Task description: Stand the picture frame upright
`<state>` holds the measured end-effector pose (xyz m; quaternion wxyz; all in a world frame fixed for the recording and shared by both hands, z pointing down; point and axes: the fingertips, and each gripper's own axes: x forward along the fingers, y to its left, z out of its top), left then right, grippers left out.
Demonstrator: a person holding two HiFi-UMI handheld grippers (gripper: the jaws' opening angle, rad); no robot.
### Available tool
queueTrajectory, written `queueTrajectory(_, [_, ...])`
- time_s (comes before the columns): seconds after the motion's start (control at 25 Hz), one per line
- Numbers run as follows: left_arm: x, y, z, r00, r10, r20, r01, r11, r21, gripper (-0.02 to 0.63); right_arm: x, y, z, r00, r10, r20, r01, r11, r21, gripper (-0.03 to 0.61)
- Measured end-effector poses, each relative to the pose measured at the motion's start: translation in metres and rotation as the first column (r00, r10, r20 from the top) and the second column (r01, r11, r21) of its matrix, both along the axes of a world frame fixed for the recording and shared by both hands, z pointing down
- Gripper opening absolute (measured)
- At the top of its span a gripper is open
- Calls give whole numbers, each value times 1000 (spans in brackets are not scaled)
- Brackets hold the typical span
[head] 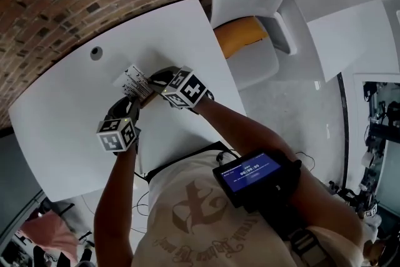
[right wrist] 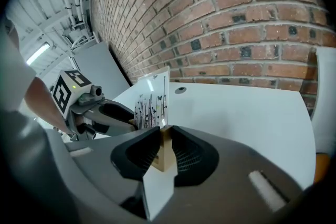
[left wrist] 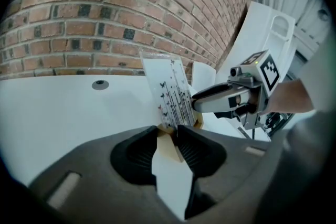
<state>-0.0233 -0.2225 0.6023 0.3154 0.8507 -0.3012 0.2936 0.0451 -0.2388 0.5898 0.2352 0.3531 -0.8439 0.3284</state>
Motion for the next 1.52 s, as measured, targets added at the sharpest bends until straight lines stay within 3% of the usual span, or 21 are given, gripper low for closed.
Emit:
queueTrajectory(0.28, [32, -22, 1, 997, 72, 0, -72, 995, 63, 127, 30, -15, 4, 998, 60, 11, -60, 998, 25, 83])
queueTrajectory(0.72, [49, -81, 6, 988, 151, 28, -154, 981, 121, 129, 49, -69, 11, 993, 116, 33, -118, 990, 72, 83])
queueTrajectory(1.04, [58, -118, 20, 965, 234, 117, -253, 949, 188, 130, 58, -101, 29, 991, 133, 19, -134, 988, 72, 83])
queueTrajectory(1.52, [58, -180, 34, 944, 270, 189, -315, 906, 281, 132, 58, -159, 35, 988, 155, -5, -152, 978, 144, 83])
